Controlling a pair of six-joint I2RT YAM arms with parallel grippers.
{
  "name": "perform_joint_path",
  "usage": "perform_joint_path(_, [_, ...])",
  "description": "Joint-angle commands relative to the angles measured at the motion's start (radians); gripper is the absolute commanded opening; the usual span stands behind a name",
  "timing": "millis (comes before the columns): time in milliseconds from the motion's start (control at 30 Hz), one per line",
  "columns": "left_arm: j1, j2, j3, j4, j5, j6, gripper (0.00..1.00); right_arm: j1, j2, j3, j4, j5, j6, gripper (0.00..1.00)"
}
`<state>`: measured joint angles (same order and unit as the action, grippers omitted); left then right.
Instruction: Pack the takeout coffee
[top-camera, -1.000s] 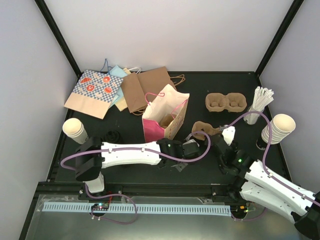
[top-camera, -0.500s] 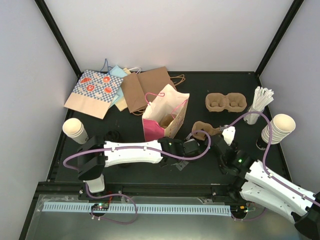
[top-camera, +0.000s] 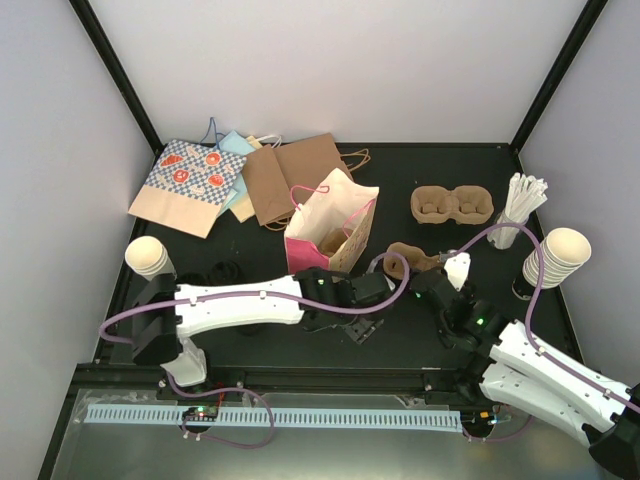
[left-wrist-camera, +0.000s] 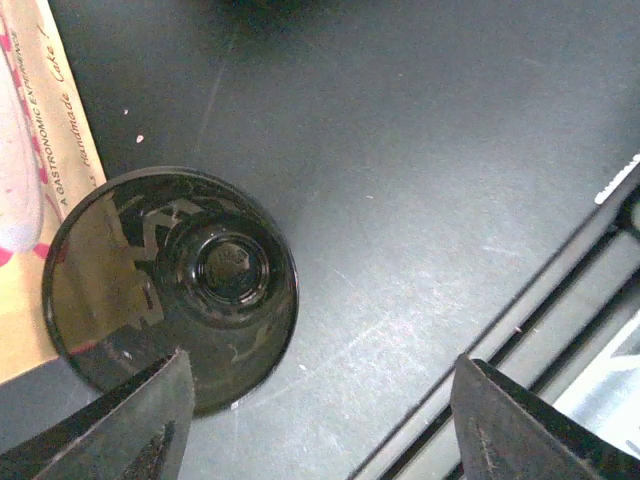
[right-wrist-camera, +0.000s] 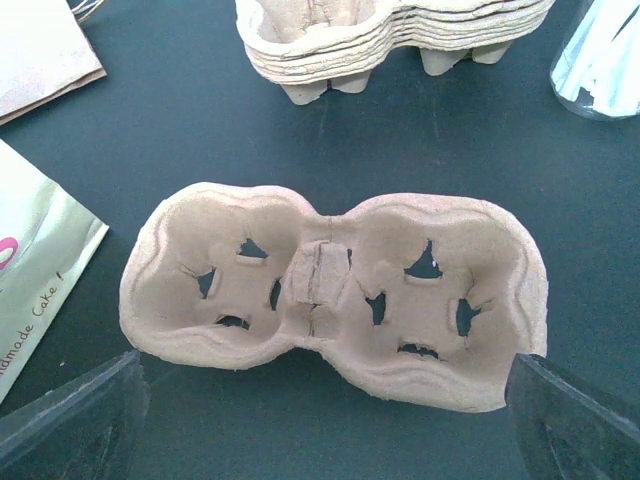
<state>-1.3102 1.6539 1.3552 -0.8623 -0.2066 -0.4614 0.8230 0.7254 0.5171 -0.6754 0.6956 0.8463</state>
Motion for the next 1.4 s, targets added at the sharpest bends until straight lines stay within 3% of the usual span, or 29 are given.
perform_joint_path(0, [-0.001,-0.095,0.048,-0.077,0.078,-0.024,0.76,-0.006,0.000,-0.006,0.028,-0.004,-0.005,1.00])
perform_joint_path(233, [-0.006,-0.298,-0.004,-0.154,0.114,-0.093,0.92,-0.006,0.004,-0.009,0.037,-0.012,-0.015,1.00])
perform_joint_path(300, [-0.004,-0.360,-0.025,-0.190,0.070,-0.131,0.98,-0.006,0.005,-0.009,0.038,-0.013,-0.016,1.00])
perform_joint_path(400, [0.014,-0.471,-0.081,-0.248,-0.013,-0.223,0.99,-0.006,0.005,-0.009,0.044,-0.020,-0.024,1.00])
perform_joint_path(567, [0.123,-0.620,-0.191,-0.329,-0.027,-0.341,0.99,-0.006,0.003,-0.010,0.045,-0.022,-0.024,1.00])
perform_joint_path(700, [0.275,-0.704,-0.325,-0.345,0.019,-0.368,0.99,-0.007,-0.002,-0.012,0.047,-0.025,-0.027,1.00])
perform_joint_path(833, [0.420,-0.728,-0.436,-0.336,0.038,-0.361,0.99,-0.006,-0.006,-0.014,0.052,-0.032,-0.033,1.00])
perform_joint_path(1033, [0.526,-0.717,-0.532,-0.263,0.060,-0.359,0.99,-0.006,-0.004,-0.015,0.057,-0.038,-0.040,1.00])
perform_joint_path(1367, [0.630,-0.620,-0.467,-0.208,0.038,-0.226,0.96,-0.006,0.003,-0.015,0.064,-0.042,-0.045,1.00])
